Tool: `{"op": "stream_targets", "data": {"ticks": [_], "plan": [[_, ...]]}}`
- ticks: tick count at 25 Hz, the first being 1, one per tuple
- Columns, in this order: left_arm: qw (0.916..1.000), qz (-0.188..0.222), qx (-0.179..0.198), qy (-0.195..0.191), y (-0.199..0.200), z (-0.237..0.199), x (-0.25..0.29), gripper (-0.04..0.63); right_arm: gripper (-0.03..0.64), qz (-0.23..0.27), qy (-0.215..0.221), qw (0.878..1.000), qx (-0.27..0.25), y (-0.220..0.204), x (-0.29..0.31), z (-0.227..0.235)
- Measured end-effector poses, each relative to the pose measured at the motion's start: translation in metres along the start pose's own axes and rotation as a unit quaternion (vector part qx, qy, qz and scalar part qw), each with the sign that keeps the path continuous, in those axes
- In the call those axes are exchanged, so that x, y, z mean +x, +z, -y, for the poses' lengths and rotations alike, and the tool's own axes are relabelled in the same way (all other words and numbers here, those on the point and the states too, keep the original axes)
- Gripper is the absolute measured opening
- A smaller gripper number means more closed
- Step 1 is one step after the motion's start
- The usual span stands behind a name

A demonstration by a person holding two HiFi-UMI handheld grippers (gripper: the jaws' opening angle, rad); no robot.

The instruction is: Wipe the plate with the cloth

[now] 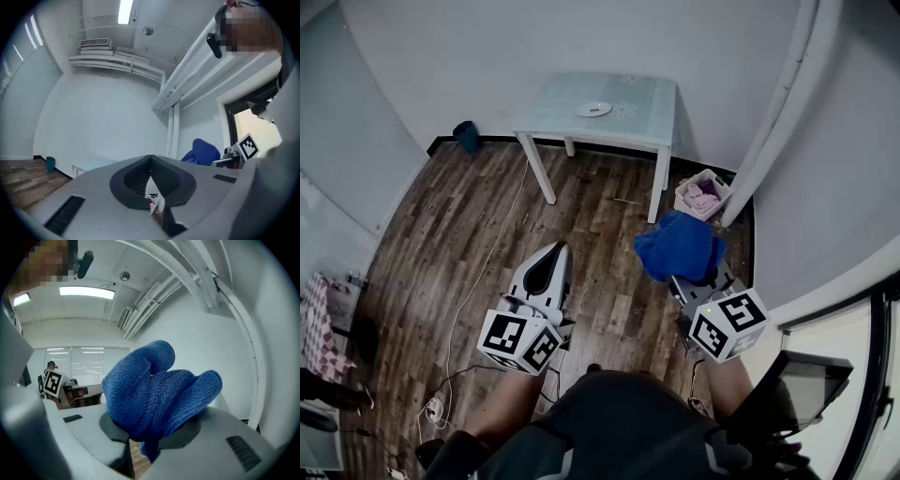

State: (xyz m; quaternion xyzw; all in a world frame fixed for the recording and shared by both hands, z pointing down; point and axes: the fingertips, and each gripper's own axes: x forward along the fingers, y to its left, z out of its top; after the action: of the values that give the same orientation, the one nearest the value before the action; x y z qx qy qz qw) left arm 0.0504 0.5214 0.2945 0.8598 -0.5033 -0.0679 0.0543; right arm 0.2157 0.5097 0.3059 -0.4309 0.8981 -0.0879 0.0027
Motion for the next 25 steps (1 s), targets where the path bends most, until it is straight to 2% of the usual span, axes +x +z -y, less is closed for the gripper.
{"op": "stream_targets", "data": {"ticks": [10,16,25], "plan": [[1.0000,-0.002,0.001,-0.004,0.002,-0.009,-0.003,0.009,0.118,0.001,0.026,1.000,-0.007,0.003,0.016,-0.020],[0.9997,0.003,-0.023,-0.008,0.002,-0.021,-0.003,0.009,0.118,0.003,0.021,1.000,-0.002,0.004,0.032,-0.024],[0.9995,-0.012,0.024,-0.018,0.005,-0.041,-0.004,0.009,0.118,0.004,0.014,1.000,-0.001,0.000,0.055,-0.034]]}}
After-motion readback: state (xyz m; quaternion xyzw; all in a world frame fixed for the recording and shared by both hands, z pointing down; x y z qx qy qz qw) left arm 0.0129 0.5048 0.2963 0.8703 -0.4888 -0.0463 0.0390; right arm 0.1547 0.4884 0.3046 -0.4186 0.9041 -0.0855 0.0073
